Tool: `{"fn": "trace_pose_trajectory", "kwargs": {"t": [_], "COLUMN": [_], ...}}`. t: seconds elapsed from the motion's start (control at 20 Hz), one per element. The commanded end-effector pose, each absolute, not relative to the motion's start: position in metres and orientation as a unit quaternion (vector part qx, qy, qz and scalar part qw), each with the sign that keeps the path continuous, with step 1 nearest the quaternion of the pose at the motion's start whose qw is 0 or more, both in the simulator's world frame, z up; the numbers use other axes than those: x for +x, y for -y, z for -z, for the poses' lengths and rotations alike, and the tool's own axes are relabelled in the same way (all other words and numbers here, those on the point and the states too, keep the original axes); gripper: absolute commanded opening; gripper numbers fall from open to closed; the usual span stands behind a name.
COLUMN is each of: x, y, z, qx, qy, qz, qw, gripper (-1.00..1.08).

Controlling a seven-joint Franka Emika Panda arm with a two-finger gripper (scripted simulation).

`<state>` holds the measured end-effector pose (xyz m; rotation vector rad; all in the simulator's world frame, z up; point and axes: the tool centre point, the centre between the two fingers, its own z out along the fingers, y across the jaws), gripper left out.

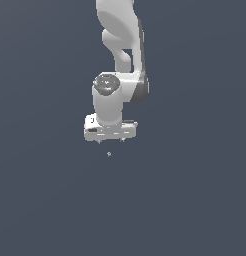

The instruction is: Pick up the object and move it to a goal position.

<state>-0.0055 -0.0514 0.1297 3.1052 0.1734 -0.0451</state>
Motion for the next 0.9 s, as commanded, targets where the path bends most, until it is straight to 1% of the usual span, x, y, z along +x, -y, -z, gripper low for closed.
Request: {"fn": "trace_pose_trajectory", "kwargs": {"t": [0.0,0.45,0.85], "x": [-0.004,-0.002,-0.002], "y": [0.055,0.066,0.069], "z": [-0.117,-0.075,-0.060], "qx": [0.997,0.988,0.983], "qy": [-0.078,-0.154,-0.181], "qz": [0.013,0.004,0.000], "qw": [0.013,0.004,0.000], "gripper": [1.00,1.00,1.00]}}
